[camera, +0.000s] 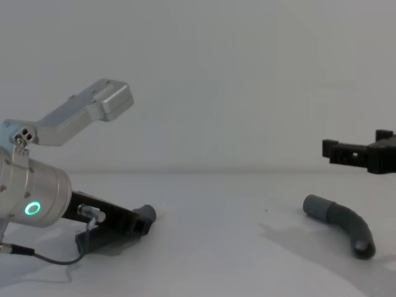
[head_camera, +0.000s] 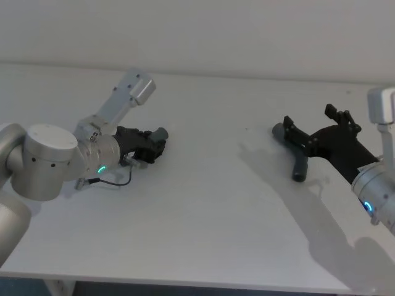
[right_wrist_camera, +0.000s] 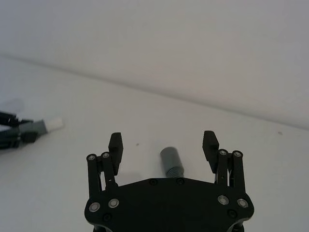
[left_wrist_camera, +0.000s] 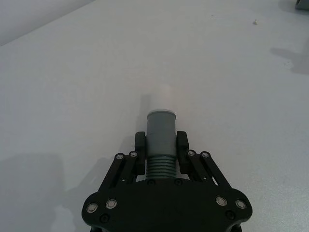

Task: Use both hands to pick up one end of the pipe from the table, align the ends, and insert them.

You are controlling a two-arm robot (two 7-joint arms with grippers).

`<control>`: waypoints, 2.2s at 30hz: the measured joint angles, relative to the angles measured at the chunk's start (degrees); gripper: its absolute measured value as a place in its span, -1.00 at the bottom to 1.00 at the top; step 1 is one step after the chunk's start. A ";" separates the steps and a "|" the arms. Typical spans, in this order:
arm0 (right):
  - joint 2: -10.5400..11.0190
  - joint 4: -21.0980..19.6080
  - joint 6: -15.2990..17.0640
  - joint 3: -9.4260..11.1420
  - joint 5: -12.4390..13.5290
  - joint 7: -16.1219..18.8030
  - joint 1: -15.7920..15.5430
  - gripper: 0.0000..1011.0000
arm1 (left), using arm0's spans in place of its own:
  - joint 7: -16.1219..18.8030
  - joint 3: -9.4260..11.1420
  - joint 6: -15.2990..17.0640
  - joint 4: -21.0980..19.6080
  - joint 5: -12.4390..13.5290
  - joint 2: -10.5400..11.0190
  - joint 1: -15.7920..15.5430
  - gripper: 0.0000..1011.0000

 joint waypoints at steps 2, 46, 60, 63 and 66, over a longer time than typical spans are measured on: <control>0.33 -0.07 1.47 -0.15 0.09 0.48 0.64 0.99 | 0.00 0.00 0.00 0.00 0.00 0.00 0.00 -0.28; -0.58 10.89 21.48 -1.90 -0.27 3.45 11.53 0.99 | 0.00 0.00 -0.01 0.00 0.01 0.00 0.00 -0.28; -1.19 13.58 22.65 -2.99 -1.47 4.22 13.28 0.99 | 0.00 0.00 -0.01 0.00 0.00 0.00 0.00 -0.28; -1.31 13.81 22.92 -3.12 -1.66 4.32 13.49 0.99 | 0.01 0.00 -0.01 0.00 0.01 0.00 0.00 -0.28; -1.51 14.18 23.32 -3.27 -1.88 4.48 13.77 0.99 | 0.01 0.00 -0.01 0.00 0.01 0.00 0.00 -0.28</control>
